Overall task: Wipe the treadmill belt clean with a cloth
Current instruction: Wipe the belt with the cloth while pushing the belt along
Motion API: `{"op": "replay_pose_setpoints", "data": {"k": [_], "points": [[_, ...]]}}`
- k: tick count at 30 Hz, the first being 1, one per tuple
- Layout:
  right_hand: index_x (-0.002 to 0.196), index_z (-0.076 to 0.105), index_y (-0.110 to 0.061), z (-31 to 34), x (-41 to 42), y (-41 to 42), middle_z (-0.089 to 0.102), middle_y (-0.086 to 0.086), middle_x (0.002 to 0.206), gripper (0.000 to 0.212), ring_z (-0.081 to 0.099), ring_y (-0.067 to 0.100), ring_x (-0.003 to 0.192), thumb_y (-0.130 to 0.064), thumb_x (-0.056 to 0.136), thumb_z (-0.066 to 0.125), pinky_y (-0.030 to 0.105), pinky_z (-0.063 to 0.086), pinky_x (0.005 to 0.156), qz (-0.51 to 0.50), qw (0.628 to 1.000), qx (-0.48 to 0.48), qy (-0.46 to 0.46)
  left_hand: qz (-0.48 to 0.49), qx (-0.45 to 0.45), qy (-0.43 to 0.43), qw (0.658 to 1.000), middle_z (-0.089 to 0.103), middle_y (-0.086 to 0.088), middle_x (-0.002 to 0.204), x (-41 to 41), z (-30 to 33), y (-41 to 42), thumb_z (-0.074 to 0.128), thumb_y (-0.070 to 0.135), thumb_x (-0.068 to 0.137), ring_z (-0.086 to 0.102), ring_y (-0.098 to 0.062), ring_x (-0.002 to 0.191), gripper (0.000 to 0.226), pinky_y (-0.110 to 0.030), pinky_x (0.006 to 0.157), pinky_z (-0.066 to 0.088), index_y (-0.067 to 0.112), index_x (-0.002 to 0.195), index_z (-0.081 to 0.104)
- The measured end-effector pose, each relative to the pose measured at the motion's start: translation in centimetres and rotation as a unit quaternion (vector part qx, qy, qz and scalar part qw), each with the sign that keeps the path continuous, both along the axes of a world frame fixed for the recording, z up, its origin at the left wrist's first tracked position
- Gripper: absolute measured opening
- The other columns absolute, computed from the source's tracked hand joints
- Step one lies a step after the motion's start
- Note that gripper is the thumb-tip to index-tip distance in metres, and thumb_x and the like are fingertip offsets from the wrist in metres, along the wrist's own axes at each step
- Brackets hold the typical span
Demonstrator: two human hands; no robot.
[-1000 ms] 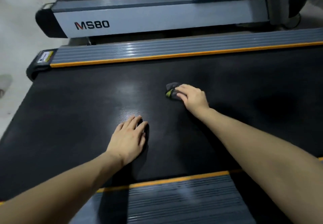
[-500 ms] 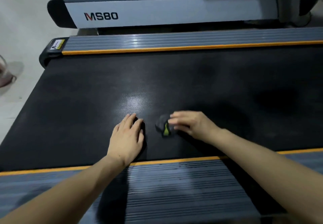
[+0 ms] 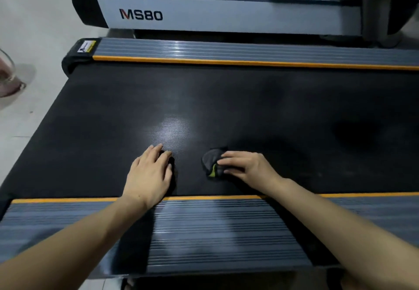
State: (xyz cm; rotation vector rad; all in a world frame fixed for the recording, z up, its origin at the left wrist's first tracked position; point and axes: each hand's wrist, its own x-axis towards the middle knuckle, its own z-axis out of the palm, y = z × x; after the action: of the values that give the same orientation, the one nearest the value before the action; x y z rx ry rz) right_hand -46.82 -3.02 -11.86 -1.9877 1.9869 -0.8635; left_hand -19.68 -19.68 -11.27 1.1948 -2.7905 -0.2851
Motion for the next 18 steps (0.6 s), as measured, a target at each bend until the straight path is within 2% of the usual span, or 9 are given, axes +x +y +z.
{"op": "replay_pose_setpoints", "data": {"k": [4,7,10,13,16,18], "points": [[0.117,0.075,-0.022,-0.9,-0.7,-2.8,0.071,-0.004,0.122,0.026,0.069,0.013,0.109,-0.028,0.091,0.073,0.028,0.054,0.094,-0.042,0.996,-0.053,0.056,0.004,0.006,0.023,1.0,0.043,-0.003,0.154,0.2,-0.2,0.3,0.028,0.041,0.099,0.031,-0.023,0.148,0.049,-0.042,0.116,0.033,0.024,0.136,0.055],[0.113,0.076,-0.019,-1.1,-1.6,-6.2,0.074,-0.003,0.116,0.023,0.069,0.015,0.109,-0.025,0.091,0.071,0.031,0.054,0.095,-0.148,0.983,-0.086,0.058,0.008,0.011,0.033,0.999,0.042,-0.003,0.156,0.1,-0.3,0.3,0.035,0.038,0.102,0.029,-0.022,0.149,0.043,-0.041,0.119,0.029,0.025,0.137,0.054],[0.112,0.077,-0.019,-1.2,-2.7,-8.6,0.075,-0.002,0.114,0.024,0.069,0.016,0.11,-0.027,0.093,0.066,0.026,0.048,0.099,-0.243,0.966,-0.081,0.041,0.011,0.001,0.041,0.999,0.046,-0.001,0.154,0.1,-0.5,0.3,0.033,0.04,0.099,0.033,-0.021,0.148,0.046,-0.04,0.118,0.031,0.024,0.136,0.056],[0.114,0.075,-0.021,-2.0,-2.9,-8.9,0.074,-0.003,0.115,0.023,0.069,0.014,0.106,-0.029,0.096,0.064,0.026,0.052,0.092,-0.241,0.962,-0.104,0.069,0.012,-0.001,0.042,0.999,0.05,0.0,0.151,0.0,-0.6,0.3,0.034,0.04,0.097,0.037,-0.02,0.146,0.046,-0.04,0.117,0.032,0.023,0.133,0.059],[0.115,0.074,-0.023,-1.7,-2.9,-8.5,0.073,-0.004,0.114,0.023,0.069,0.014,0.103,-0.03,0.094,0.066,0.032,0.056,0.087,-0.235,0.964,-0.105,0.058,0.021,-0.012,0.051,0.998,0.052,0.001,0.148,0.1,-0.4,0.3,0.039,0.038,0.097,0.04,-0.018,0.143,0.043,-0.038,0.116,0.032,0.023,0.129,0.062],[0.117,0.073,-0.025,-1.1,-2.8,-8.0,0.072,-0.006,0.114,0.025,0.068,0.014,0.105,-0.03,0.094,0.066,0.034,0.057,0.085,-0.199,0.974,-0.089,0.055,0.026,-0.018,0.059,0.998,0.054,0.001,0.147,0.1,-0.4,0.4,0.04,0.037,0.096,0.043,-0.018,0.141,0.041,-0.038,0.114,0.034,0.023,0.127,0.063]]}}
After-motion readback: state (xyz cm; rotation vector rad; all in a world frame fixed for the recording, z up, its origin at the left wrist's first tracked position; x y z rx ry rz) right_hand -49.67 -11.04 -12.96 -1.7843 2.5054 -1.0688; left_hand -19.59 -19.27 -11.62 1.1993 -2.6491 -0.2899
